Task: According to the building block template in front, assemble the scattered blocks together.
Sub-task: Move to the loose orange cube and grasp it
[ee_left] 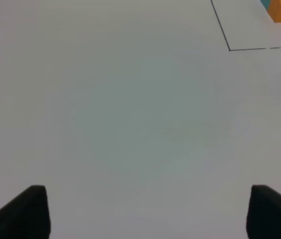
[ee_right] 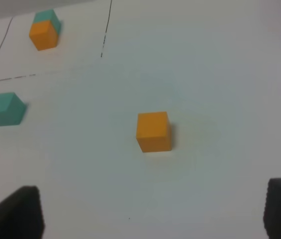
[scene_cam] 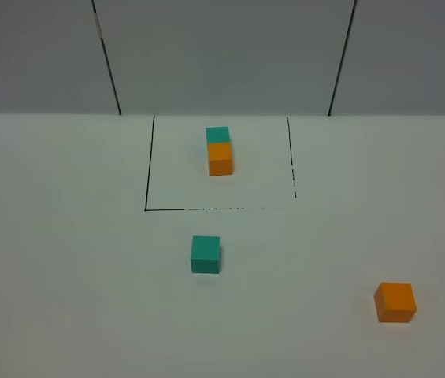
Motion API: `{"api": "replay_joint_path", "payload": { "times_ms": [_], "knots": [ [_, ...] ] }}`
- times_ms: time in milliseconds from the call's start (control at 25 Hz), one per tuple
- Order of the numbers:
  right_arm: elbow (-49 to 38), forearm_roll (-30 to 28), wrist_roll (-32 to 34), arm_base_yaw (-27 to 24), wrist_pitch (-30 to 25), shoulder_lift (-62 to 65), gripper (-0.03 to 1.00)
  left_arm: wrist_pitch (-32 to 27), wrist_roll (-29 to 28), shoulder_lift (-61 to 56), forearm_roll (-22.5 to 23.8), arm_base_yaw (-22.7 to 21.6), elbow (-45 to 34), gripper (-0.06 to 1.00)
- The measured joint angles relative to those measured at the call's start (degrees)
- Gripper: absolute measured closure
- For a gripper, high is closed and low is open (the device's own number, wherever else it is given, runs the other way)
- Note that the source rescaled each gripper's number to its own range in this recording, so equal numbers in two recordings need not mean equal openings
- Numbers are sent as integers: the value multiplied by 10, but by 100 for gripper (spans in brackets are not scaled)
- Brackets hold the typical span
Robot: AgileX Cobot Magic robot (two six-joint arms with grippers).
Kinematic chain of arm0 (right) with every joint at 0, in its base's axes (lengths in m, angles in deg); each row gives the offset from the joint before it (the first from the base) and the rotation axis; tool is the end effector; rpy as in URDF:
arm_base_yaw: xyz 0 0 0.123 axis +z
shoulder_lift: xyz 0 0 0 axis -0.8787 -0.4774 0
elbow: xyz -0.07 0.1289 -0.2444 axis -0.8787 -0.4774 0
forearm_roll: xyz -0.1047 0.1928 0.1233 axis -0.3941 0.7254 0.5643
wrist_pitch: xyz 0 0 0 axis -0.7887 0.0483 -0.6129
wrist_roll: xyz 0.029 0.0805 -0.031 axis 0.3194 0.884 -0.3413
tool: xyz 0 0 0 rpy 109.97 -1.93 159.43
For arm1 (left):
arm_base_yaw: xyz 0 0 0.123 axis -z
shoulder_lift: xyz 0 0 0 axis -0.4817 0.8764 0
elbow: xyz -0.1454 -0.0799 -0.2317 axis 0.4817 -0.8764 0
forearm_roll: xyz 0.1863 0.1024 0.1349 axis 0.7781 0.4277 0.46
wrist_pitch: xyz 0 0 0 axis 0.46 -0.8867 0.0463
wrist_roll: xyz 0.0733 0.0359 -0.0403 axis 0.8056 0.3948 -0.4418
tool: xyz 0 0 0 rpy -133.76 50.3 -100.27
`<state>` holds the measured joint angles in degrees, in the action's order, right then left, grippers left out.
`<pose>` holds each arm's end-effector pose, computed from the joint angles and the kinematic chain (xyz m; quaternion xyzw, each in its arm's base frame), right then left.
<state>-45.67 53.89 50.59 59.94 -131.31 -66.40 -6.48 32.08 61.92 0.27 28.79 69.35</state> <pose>-0.0046 0.0084 0.2761 0.0345 0.8488 0.0601 0.5242 -0.0070 -0.0037 0.2826 0.0311 0.8441 -0.0046 0.5352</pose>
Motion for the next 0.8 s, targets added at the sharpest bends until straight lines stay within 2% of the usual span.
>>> {"api": "replay_joint_path", "payload": {
  "times_ms": [800],
  "knots": [
    [0,0,0,0,0,0,20,-10,0,0,-8,0,-5,25]
  ]
}}
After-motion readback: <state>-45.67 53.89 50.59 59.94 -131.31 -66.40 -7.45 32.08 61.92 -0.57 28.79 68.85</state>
